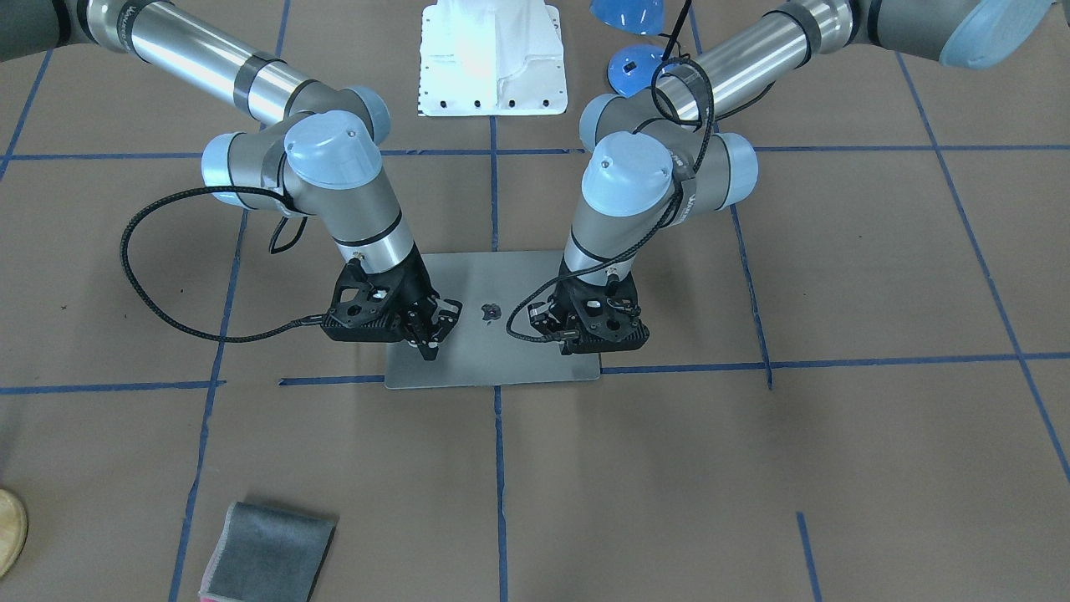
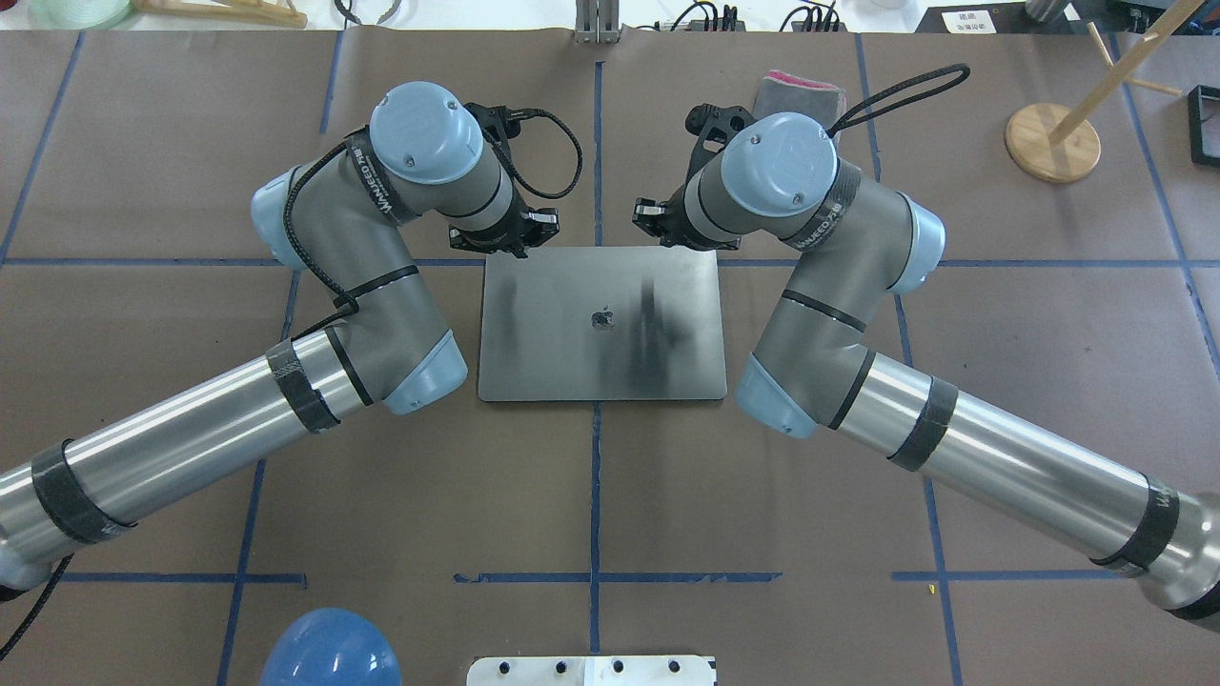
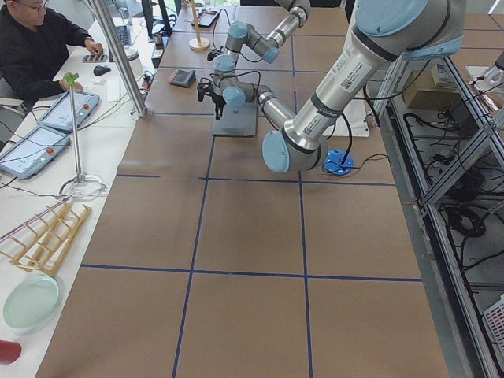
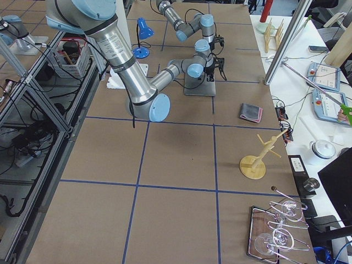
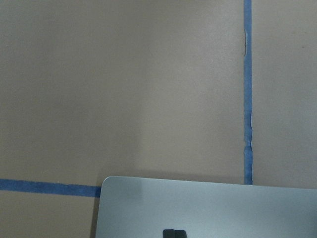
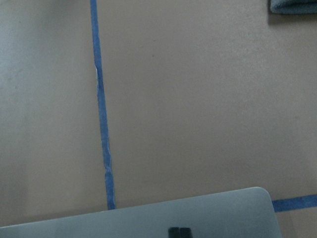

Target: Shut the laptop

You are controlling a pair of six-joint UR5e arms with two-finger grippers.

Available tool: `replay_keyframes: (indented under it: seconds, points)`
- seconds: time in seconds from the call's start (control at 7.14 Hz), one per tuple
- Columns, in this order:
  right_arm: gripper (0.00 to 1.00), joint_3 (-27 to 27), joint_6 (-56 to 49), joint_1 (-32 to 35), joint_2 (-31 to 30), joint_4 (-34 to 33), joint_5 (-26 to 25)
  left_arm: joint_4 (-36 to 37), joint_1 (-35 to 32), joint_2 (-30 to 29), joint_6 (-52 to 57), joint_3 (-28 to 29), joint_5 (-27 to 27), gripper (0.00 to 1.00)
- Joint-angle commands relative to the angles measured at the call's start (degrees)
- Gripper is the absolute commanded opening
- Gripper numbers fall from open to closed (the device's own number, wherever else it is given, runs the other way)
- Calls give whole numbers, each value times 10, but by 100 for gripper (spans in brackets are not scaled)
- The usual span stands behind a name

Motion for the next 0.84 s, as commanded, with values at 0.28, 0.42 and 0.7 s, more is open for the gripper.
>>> replay_keyframes:
  seconds: [0.28, 0.42, 0.7]
  points:
    - [2, 7, -2, 45, 2, 1, 68, -30, 4, -3, 0, 45, -1, 0]
    - [9, 16, -2, 54, 2, 1, 79, -30, -1, -9, 0, 42, -2, 0]
    - [99, 32, -3, 78, -5, -5, 132, -20, -20, -10, 0, 23, -47, 99]
